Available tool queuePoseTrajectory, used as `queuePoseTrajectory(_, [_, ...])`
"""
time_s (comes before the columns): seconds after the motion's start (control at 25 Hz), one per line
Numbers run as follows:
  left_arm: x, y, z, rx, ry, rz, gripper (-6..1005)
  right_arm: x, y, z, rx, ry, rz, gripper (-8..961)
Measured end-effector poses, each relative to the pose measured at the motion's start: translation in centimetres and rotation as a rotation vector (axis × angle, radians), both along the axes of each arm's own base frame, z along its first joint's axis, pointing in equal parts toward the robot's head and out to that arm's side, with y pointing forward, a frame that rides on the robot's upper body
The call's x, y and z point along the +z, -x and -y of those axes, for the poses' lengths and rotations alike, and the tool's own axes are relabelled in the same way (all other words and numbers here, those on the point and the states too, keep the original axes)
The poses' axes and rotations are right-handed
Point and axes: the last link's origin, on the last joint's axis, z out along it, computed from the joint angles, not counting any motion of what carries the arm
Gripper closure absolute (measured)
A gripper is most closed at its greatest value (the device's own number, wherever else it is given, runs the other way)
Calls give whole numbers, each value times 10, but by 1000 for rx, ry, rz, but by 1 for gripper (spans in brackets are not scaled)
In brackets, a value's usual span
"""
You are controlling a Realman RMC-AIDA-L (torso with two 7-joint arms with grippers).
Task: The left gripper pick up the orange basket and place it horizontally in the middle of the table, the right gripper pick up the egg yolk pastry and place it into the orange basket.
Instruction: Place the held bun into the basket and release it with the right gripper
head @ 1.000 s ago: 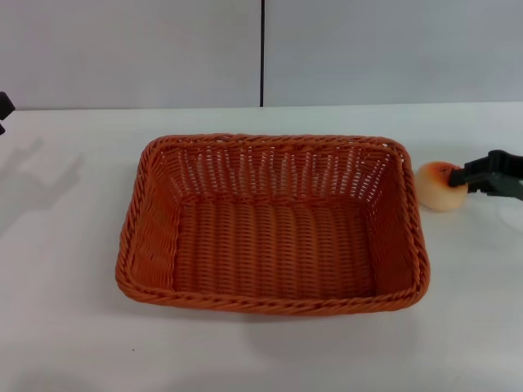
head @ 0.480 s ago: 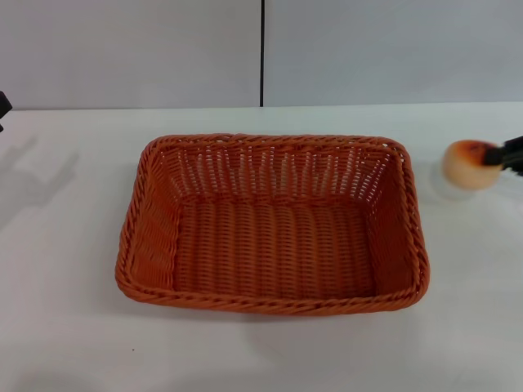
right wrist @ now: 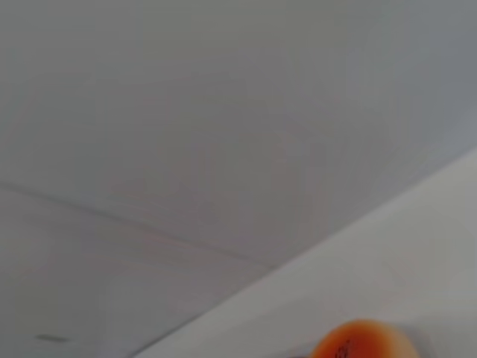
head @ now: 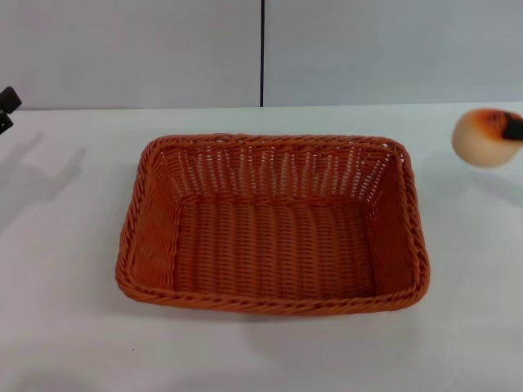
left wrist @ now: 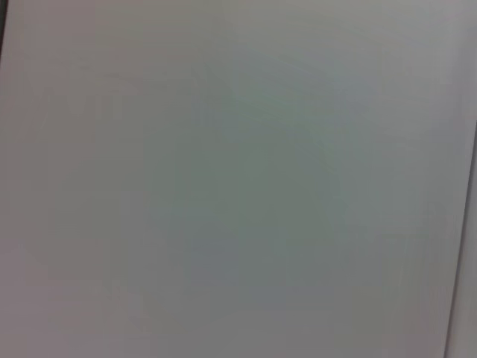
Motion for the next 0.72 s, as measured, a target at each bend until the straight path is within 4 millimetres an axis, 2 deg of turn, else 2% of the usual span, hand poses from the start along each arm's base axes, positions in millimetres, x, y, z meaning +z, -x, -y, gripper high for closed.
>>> queuePoseTrajectory(0.08, [0,0,-1,-2,0,0,166,6,17,0,63,-17,-97,916])
queuePoseTrajectory(0.28, [0,0,1,0,1,2,166,10,37,-3,134,-28,-164,919])
queuePoseTrajectory(0.4, [0,2,3,6,0,5,166,-10,51,-11,194,41,-203,920])
queuePoseTrajectory(0.44, [-1,3,4,9,-1,7,167,-25,61,-16,239,87,-228,921])
queuePoseTrajectory(0.48, [-1,3,4,9,-1,7,167,-25,61,-16,239,87,-228,921])
queuePoseTrajectory(0.6, [-2,2,5,6,4,10,167,-45,76,-22,304,150,-205,922])
queuePoseTrajectory(0.64, [-3,3,6,6,7,9,167,-58,85,-26,342,184,-178,922])
queuePoseTrajectory(0.72, [-3,4,8,9,10,9,167,-66,87,-27,354,205,-171,923])
